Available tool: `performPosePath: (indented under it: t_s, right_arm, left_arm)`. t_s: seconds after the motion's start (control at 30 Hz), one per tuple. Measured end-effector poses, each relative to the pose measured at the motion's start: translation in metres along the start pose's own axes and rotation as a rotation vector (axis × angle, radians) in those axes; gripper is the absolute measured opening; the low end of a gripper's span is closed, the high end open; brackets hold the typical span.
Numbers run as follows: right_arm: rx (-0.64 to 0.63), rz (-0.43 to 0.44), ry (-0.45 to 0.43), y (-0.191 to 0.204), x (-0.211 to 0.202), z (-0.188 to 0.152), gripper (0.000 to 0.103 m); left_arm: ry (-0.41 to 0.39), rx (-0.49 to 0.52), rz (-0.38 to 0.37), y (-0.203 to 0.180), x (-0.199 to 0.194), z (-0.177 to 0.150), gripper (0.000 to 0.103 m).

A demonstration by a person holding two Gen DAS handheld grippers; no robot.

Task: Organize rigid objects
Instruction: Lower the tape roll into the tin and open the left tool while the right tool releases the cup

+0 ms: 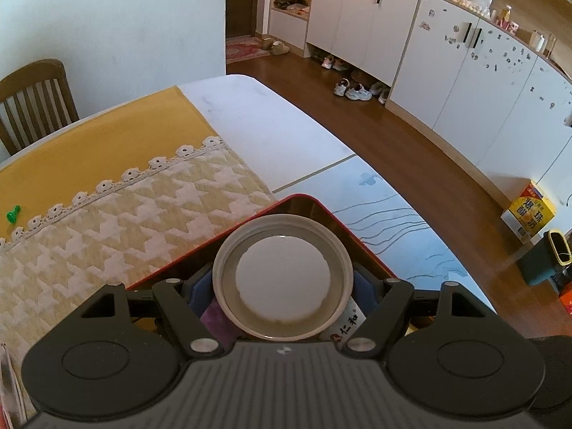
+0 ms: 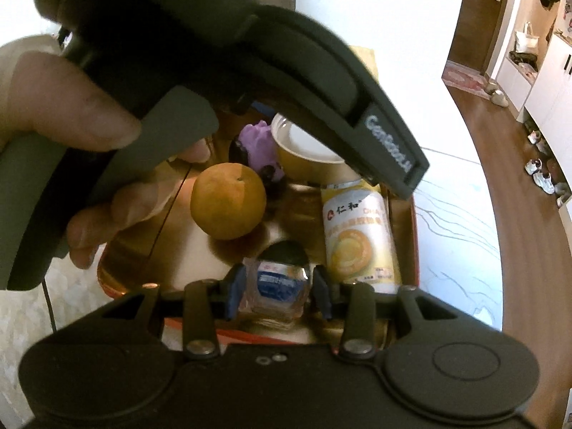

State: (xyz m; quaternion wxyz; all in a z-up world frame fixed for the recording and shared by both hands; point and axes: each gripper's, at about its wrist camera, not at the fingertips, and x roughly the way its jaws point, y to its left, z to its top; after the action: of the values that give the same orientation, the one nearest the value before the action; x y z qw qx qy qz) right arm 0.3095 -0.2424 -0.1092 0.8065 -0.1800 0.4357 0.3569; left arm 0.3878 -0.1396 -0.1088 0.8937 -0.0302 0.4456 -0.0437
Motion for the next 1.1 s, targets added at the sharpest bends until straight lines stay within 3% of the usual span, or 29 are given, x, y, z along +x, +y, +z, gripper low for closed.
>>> performPosePath:
  t_s: [0.33,0.57,0.77,1.1]
  right_arm:
    - [0.077,0.011,-0.023,-0.006,-0.018,-0.005,0.050]
    - [0.103,-0.002,-0.051,-0.005,-0.025,-0.004,0.064]
    - [0.112,-0.013,-0.069,0.004,-0.029,0.001,0.070]
    - [0.143,-0.027,-0.104,0.026,-0.035,0.004,0.087]
  left_arm:
    - [-0.026,-0.012,-0.019,0.003,-0.018,-0.006,0.077]
    - [-0.059,-0.018,-0.026,0.010,-0.040,-0.013,0.077]
    - [-0.089,-0.007,-0.034,0.020,-0.064,-0.023,0.077]
    - [-0.140,-0.035,-0.065,0.057,-0.102,-0.050,0.082]
